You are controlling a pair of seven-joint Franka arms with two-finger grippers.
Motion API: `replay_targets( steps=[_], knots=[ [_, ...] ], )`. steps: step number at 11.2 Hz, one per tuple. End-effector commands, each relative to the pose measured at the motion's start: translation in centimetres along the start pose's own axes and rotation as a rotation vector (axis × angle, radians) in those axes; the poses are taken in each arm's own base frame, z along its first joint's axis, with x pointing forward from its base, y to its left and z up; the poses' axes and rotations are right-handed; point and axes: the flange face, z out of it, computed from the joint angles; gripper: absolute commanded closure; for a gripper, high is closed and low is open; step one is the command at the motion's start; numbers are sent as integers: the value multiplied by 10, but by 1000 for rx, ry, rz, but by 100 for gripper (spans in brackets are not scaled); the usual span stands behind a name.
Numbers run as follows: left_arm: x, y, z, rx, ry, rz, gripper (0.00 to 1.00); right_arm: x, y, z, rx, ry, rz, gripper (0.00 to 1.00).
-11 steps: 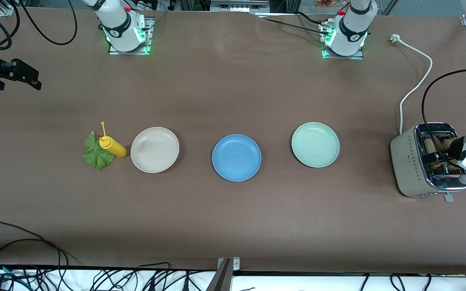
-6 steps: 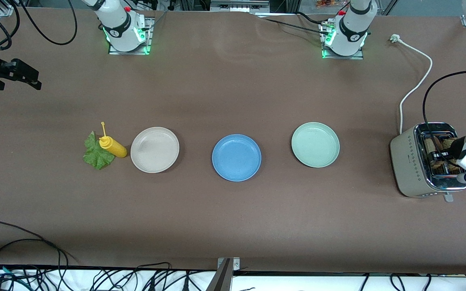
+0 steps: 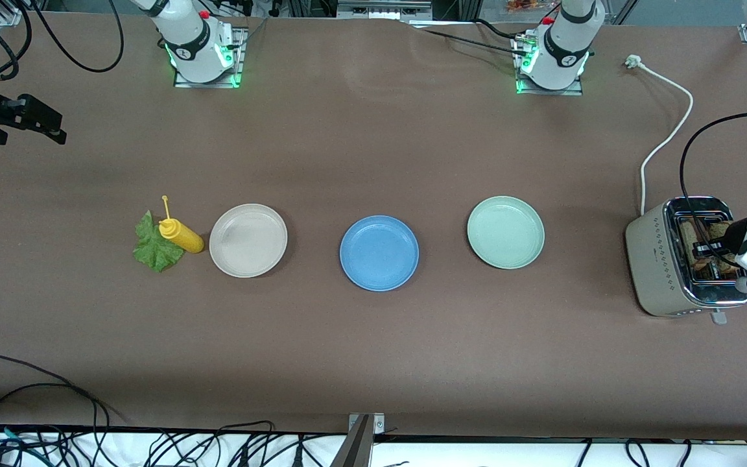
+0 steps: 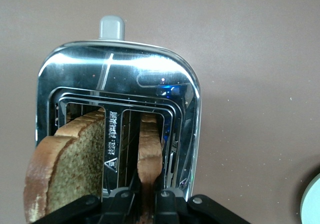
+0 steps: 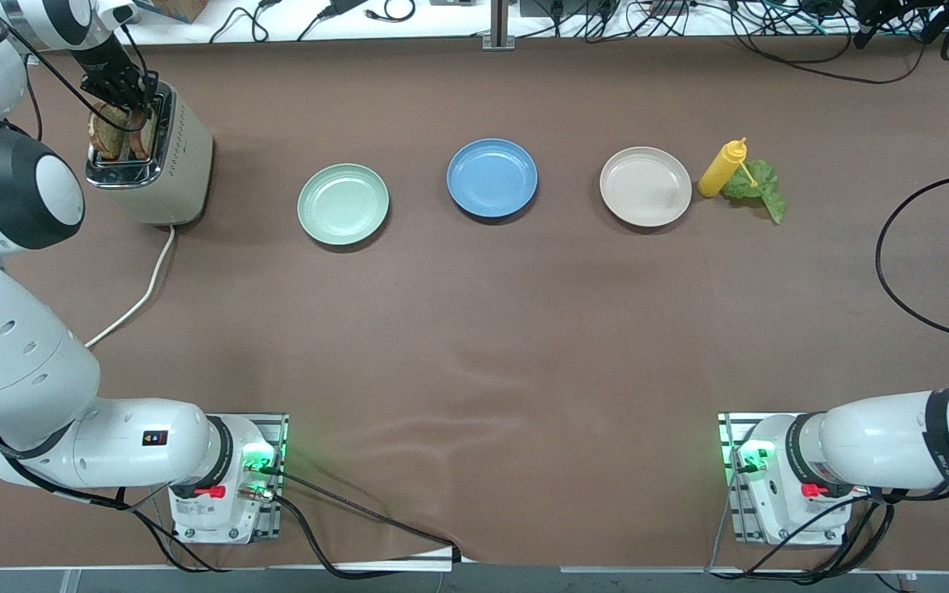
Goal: Make sandwich in blue plate with both arms
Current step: 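Close the left gripper on the bread slice and lift it out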
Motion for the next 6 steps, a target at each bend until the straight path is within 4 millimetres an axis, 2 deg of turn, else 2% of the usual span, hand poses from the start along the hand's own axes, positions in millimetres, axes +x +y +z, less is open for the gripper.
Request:
replay_targets(
  steps=[1, 6],
  knots=[
    [-5, 1, -21, 9, -7, 27, 100, 1, 0, -7, 14, 0, -3, 0],
    [1, 9, -84, 12, 29, 39, 100, 1, 0, -7, 14, 0, -3, 0]
  ],
)
